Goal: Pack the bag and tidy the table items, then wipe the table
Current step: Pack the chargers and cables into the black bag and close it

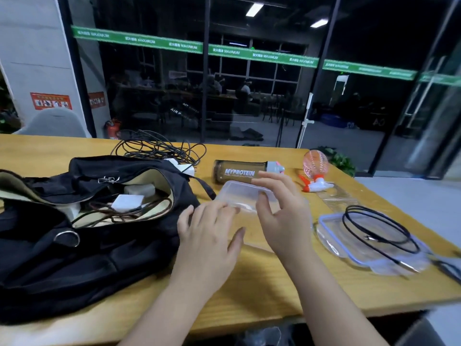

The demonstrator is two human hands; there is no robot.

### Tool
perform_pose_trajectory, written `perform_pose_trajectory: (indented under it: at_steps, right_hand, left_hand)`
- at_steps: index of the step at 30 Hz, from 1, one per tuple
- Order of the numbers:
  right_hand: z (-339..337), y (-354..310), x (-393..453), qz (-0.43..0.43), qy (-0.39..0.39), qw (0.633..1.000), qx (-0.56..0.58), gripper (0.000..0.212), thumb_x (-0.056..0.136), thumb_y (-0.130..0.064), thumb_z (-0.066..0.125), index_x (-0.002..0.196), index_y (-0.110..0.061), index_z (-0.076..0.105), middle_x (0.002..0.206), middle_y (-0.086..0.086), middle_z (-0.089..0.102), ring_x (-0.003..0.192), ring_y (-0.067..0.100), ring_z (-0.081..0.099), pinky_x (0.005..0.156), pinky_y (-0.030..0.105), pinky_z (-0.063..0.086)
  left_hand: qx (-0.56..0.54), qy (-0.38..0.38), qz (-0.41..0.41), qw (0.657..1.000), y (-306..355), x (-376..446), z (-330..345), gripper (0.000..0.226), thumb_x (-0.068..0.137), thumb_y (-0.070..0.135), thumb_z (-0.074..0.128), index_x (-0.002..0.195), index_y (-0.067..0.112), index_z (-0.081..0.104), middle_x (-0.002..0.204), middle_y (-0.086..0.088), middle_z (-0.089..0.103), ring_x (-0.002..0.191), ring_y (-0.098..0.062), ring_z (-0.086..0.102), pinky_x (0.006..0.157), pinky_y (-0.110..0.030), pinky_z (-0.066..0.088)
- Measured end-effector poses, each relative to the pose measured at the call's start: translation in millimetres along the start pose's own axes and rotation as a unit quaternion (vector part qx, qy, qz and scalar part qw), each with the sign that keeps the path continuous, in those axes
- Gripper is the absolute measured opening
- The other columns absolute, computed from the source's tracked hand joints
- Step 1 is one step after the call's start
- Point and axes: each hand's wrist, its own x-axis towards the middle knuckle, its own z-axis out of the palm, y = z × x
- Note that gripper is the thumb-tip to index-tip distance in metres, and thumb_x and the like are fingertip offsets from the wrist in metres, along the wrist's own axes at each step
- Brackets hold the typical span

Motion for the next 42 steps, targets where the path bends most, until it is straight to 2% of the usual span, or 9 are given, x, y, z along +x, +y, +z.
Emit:
perform_pose_trajectory:
  at_steps: [4,10,16,20,24,29,33,38,42]
  right_hand:
    - [-27,26,-3,0.025,0.061,0.998,-0.020,0.025,0.087,-0.014,0.045,0.098,-0.009,0.067,0.104,-0.002,0.059,0.103,0.014,0.056,0.085,0.039,0.050]
    - [-67,73,-4,0.135,0.082,0.978,-0.134,0.026,0.084,-0.008,0.052,0.108,-0.011,0.063,0.115,0.003,0.055,0.115,0.019,0.046,0.097,0.033,0.039]
    - [-107,123,-11,0.365,-0.136,0.861,-0.328,0.051,0.087,-0.033,0.055,0.131,-0.006,0.047,0.137,0.010,0.045,0.129,0.027,0.032,0.106,0.034,0.025]
    - [-116,139,-12,0.384,-0.260,0.780,-0.420,0.047,0.088,-0.049,0.048,0.105,-0.007,0.061,0.096,0.007,0.064,0.090,0.024,0.054,0.078,0.030,0.041]
    - [-121,136,-10,0.412,-0.249,0.798,-0.362,0.035,0.091,-0.039,0.051,0.089,-0.007,0.065,0.067,0.005,0.059,0.065,0.020,0.053,0.050,0.028,0.036]
    - [-122,145,-15,0.377,-0.236,0.813,-0.376,0.026,0.091,-0.019,0.052,0.065,-0.014,0.057,0.064,0.007,0.061,0.066,0.027,0.059,0.052,0.031,0.042]
    - [-122,150,-20,0.354,-0.230,0.820,-0.385,0.025,0.095,-0.019,0.048,0.071,-0.018,0.053,0.056,-0.001,0.051,0.058,0.023,0.052,0.046,0.025,0.035]
    - [-127,156,-21,0.338,-0.232,0.840,-0.354,0.018,0.099,-0.023,0.039,0.101,-0.017,0.056,0.082,0.001,0.056,0.064,0.022,0.056,0.035,0.027,0.037]
    - [-129,156,-20,0.303,-0.247,0.833,-0.392,0.022,0.100,-0.028,0.037,0.106,-0.016,0.054,0.101,0.002,0.059,0.079,0.023,0.058,0.056,0.034,0.045]
  left_hand:
    - [0.017,-0.051,-0.006,0.999,12,0,19,0.043,0.088,0.049,0.031,0.122,0.031,0.050,0.132,0.003,0.047,0.128,-0.016,0.034,0.106,-0.047,0.015]
    - [0.027,-0.059,0.011,0.998,22,9,33,0.046,0.087,0.047,0.032,0.119,0.025,0.056,0.127,0.000,0.055,0.124,-0.020,0.044,0.105,-0.044,0.015]
    - [0.019,-0.038,0.010,0.999,22,9,36,0.043,0.081,0.045,0.035,0.108,0.024,0.060,0.108,0.007,0.057,0.105,-0.014,0.054,0.105,-0.044,0.017]
    - [0.023,-0.045,0.010,0.999,22,10,34,0.043,0.081,0.046,0.033,0.106,0.025,0.061,0.106,0.008,0.057,0.101,-0.015,0.056,0.104,-0.043,0.016]
    - [0.024,-0.055,0.009,0.998,20,10,34,0.044,0.082,0.047,0.032,0.107,0.025,0.061,0.106,0.008,0.057,0.103,-0.018,0.057,0.105,-0.040,0.014]
    - [0.017,-0.070,0.010,0.997,20,10,32,0.046,0.083,0.048,0.031,0.110,0.025,0.060,0.107,0.009,0.056,0.104,-0.018,0.057,0.106,-0.039,0.012]
    - [0.012,-0.070,0.015,0.997,19,10,30,0.046,0.082,0.047,0.032,0.110,0.023,0.061,0.107,0.008,0.057,0.103,-0.018,0.058,0.107,-0.038,0.012]
    - [0.003,-0.069,0.022,0.997,19,12,30,0.047,0.083,0.047,0.033,0.111,0.023,0.061,0.107,0.008,0.058,0.104,-0.016,0.057,0.109,-0.038,0.011]
    - [-0.005,-0.073,0.022,0.997,17,12,31,0.046,0.083,0.047,0.033,0.111,0.023,0.060,0.108,0.008,0.057,0.104,-0.017,0.056,0.110,-0.038,0.010]
